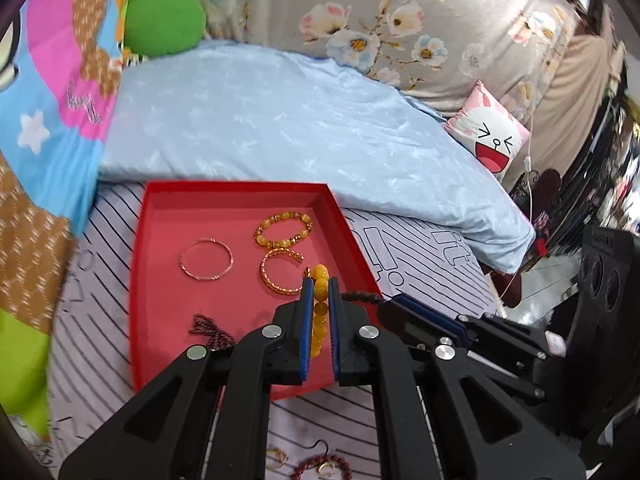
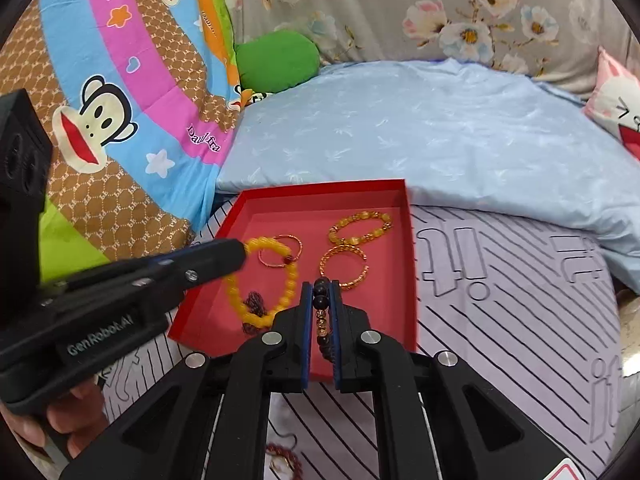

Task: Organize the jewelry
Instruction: 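Carry both bracelets into the red box and open both tools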

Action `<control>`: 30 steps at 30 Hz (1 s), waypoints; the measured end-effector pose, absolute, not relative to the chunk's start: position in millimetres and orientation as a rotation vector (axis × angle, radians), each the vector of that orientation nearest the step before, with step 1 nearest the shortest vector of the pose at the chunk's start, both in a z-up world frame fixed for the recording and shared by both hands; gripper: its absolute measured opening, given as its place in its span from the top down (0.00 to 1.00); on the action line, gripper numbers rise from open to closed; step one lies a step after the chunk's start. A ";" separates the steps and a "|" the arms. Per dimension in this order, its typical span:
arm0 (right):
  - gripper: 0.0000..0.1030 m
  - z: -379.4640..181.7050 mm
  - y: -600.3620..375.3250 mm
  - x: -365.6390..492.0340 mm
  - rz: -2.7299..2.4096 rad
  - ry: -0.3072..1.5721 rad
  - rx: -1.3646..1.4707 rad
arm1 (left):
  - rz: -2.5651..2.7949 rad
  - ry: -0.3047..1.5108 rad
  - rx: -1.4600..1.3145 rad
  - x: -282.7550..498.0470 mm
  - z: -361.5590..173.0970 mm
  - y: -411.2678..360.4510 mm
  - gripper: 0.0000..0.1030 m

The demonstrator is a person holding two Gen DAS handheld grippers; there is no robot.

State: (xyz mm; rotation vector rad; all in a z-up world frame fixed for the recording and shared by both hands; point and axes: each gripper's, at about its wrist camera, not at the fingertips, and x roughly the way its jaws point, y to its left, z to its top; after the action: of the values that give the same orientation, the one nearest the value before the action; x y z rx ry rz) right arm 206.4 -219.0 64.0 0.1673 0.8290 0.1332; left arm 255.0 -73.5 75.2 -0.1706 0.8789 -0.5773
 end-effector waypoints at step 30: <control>0.69 13.8 -217.5 223.7 0.023 0.882 0.074 | -0.221 0.901 0.089 277.9 3.3 -60.8 0.59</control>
State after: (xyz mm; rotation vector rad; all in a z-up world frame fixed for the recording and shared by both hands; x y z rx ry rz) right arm 223.7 -217.5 13.8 0.0744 0.8822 0.0233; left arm 277.9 -60.8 3.3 0.0889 0.9014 -0.2212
